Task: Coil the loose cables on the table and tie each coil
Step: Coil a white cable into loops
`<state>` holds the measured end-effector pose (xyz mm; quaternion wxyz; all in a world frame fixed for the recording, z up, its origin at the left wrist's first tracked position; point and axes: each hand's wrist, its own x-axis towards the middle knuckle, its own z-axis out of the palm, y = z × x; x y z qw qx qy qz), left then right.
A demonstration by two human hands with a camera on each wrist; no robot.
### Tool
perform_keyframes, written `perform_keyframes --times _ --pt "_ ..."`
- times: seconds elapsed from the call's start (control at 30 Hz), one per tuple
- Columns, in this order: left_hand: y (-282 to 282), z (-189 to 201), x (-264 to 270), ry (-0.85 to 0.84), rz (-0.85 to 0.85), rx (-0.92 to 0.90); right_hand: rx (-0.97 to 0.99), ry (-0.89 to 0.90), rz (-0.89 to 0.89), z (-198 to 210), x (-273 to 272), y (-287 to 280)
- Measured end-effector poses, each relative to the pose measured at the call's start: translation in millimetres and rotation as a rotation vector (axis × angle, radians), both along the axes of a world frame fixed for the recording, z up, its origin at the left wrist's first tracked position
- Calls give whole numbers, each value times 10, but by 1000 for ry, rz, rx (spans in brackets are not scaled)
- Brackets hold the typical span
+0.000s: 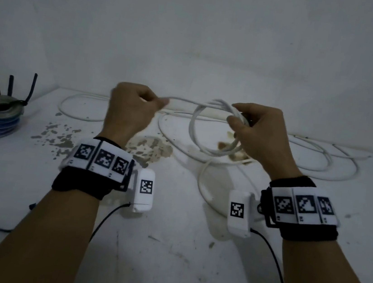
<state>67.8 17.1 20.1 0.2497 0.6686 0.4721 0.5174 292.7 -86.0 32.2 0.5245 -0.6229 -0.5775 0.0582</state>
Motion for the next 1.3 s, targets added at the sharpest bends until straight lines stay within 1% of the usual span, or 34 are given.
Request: perform_keyframes --times 0.07,0.1,0.13,0.23,0.47,0.53,0.6,0.7,0.83,0.87,0.9,0.97,1.1,1.13,1.17,1.23,1.3 --pt "98 -11 -164 -125 86 -62 25 71 24 50 26 -46" --pt "127 -34 -219 -144 98 -96 34 86 41 58 5 -55" --pt "146 -63 -242 -126 89 -130 46 89 53 60 -36 -59" --pt "121 -113 -187 29 35 -178 89 125 80 67 -135 -28" --pt "-52 -79 87 162 -240 -170 90 485 182 41 -222 8" --pt "-102 -74 148 146 -274 -198 92 563 190 46 -259 21" --pt "-115 -53 151 118 -291 -242 92 595 188 47 -273 26" --pt "-126 -3 116 26 -363 -327 102 637 197 46 -279 27" --pt "-155 14 136 -89 -387 -349 92 797 254 67 -318 44" --pt "-160 7 159 -126 -407 -371 91 811 262 64 -333 50" --pt "-172 6 182 -165 -439 -401 93 792 262 59 -346 56" --pt "-212 27 219 -270 -516 -468 100 693 247 45 -363 56" --pt "-245 89 222 -639 -670 -604 104 576 250 48 -349 22" --pt "-245 91 229 -677 -693 -607 107 542 243 50 -348 13" --pt "-245 86 243 -652 -683 -582 111 505 236 51 -351 9" --pt "-251 64 278 -550 -623 -520 115 440 224 33 -380 9" --pt "-254 49 304 -520 -575 -538 125 364 212 8 -400 16"
